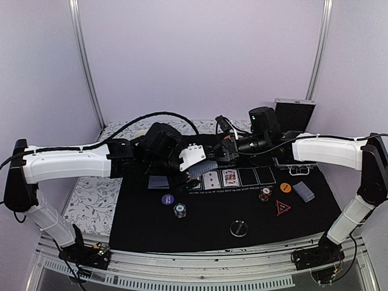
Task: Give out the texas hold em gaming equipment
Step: Pass from the right arm to the left
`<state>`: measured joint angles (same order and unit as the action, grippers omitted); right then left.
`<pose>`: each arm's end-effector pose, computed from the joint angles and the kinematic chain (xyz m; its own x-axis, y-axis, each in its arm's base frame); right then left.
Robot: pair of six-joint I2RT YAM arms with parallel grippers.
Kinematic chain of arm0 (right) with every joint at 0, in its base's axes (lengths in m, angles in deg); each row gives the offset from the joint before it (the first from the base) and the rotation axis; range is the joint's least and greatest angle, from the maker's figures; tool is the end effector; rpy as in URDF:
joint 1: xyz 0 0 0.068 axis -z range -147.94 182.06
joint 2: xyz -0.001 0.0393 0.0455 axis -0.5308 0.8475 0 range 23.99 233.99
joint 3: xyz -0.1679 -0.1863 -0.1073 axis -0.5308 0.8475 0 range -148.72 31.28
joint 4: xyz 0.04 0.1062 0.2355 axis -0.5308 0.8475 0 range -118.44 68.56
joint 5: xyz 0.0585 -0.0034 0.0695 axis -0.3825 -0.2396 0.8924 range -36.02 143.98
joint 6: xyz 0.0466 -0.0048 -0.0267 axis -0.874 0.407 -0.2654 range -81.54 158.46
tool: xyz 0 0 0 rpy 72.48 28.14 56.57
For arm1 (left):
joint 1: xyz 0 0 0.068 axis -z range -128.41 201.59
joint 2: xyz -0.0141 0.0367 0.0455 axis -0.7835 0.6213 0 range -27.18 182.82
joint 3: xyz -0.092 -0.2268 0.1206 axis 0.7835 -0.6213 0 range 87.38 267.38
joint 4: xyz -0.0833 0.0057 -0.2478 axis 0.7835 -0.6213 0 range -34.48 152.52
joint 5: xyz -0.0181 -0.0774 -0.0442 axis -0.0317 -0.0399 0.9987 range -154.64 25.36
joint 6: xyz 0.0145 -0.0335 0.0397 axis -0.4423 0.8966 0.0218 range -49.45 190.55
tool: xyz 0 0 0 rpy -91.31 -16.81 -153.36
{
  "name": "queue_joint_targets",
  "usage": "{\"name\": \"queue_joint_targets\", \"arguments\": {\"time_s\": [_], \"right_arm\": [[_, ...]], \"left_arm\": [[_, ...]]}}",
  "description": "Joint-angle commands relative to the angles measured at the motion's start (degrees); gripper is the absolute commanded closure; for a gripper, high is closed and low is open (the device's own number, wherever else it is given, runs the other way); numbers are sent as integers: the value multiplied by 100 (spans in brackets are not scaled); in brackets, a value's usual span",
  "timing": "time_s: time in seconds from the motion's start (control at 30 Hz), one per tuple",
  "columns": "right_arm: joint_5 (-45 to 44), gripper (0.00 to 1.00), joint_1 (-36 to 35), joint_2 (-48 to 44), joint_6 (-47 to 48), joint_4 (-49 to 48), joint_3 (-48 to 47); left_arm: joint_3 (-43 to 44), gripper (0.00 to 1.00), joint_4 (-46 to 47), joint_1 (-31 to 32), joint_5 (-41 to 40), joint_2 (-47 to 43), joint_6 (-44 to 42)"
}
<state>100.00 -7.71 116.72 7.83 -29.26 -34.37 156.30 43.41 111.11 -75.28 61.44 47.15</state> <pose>0.2654 0.2541 0.2753 -0.7717 -0.1819 -0.6094 -0.6357 0.2482 0.7310 0.1828 -0.2979 0.2829 0.0157 0.7428 -0.6693 0.8366 0.3568 0.4157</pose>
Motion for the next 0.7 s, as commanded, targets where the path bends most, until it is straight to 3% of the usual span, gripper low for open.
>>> {"name": "queue_joint_targets", "arguments": {"time_s": [0.0, 0.2, 0.5, 0.67], "right_arm": [[78, 98, -68, 117, -59, -235, -229], [153, 98, -86, 204, -72, -204, -233], [222, 98, -205, 237, 33, -46, -317], [253, 98, -207, 274, 125, 86, -317]], "left_arm": [[-39, 3, 219, -108, -98, 82, 61], [-26, 14, 185, -218, 129, 103, 221], [-61, 17, 216, -299, 420, 18, 289], [-81, 29, 206, -301, 382, -20, 292]]}}
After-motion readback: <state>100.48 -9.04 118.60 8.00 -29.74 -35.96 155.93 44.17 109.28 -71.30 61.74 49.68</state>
